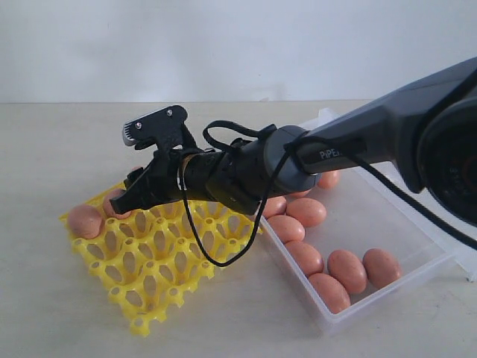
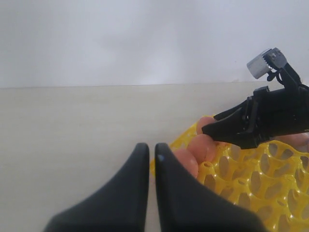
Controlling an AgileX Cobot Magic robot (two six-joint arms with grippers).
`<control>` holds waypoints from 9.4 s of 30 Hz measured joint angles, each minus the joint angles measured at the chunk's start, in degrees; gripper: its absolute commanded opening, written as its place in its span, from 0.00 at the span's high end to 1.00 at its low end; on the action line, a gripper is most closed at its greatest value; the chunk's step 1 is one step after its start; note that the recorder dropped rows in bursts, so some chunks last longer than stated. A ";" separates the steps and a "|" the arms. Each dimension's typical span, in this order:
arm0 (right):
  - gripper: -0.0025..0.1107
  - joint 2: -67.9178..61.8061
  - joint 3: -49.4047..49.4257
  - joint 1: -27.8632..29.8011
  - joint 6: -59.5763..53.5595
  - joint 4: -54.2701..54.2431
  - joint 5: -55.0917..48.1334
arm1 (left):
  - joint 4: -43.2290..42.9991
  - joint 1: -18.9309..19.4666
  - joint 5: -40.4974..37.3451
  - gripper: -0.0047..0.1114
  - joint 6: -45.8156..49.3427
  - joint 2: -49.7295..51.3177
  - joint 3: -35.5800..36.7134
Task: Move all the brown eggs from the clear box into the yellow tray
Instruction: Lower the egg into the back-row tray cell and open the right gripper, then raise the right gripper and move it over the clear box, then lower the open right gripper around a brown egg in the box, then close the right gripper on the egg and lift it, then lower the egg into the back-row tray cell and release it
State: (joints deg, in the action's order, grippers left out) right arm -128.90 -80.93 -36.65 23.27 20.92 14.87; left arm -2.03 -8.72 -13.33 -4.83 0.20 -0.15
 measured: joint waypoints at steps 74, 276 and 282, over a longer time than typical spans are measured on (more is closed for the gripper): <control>0.55 23.36 3.31 31.52 -47.65 -45.18 -83.86 | 0.00 0.00 0.00 0.92 0.00 0.00 0.00; 0.98 3.31 9.68 2.68 -4.15 -20.92 13.30 | 0.00 0.00 0.00 0.92 0.00 0.00 0.00; 0.98 1.51 9.68 2.68 -4.25 -21.99 14.82 | 0.00 0.00 0.00 0.92 0.00 0.00 0.00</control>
State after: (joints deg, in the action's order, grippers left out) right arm -127.39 -71.25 -33.97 19.02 -1.07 29.70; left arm -2.03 -8.72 -13.33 -4.83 0.20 -0.15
